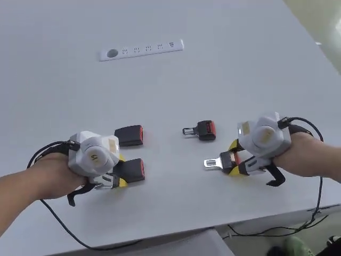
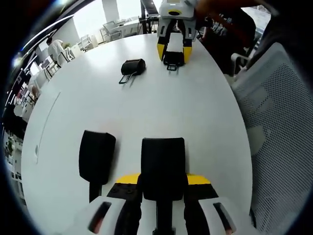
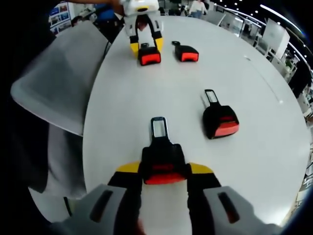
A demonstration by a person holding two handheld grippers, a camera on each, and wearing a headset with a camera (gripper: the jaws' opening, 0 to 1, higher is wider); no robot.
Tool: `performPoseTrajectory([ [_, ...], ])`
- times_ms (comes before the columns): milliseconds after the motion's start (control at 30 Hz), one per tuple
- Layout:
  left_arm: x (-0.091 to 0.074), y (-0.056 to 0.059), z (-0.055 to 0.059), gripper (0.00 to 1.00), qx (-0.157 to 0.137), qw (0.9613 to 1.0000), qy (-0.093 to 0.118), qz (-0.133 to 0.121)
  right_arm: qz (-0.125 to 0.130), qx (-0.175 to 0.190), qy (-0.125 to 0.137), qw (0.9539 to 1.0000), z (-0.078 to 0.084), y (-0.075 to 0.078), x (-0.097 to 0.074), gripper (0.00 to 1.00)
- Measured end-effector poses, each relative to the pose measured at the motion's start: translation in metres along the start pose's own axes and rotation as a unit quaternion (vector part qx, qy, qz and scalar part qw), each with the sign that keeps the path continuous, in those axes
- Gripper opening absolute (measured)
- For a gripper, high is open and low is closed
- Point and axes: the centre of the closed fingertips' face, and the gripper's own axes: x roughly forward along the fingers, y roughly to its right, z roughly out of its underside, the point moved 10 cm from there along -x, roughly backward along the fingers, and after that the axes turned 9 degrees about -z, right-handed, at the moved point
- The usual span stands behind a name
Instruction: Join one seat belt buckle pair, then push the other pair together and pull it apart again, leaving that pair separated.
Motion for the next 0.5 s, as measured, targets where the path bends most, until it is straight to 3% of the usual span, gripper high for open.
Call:
performPoseTrajectory([
  [500,0.0008,-0.0022,-0.0017,0.34,0.003,0.9999,-0.010,0.010,-0.005,-0.005,0.008,0.9999,0.0018,0.0019,-0.0003,0.37],
])
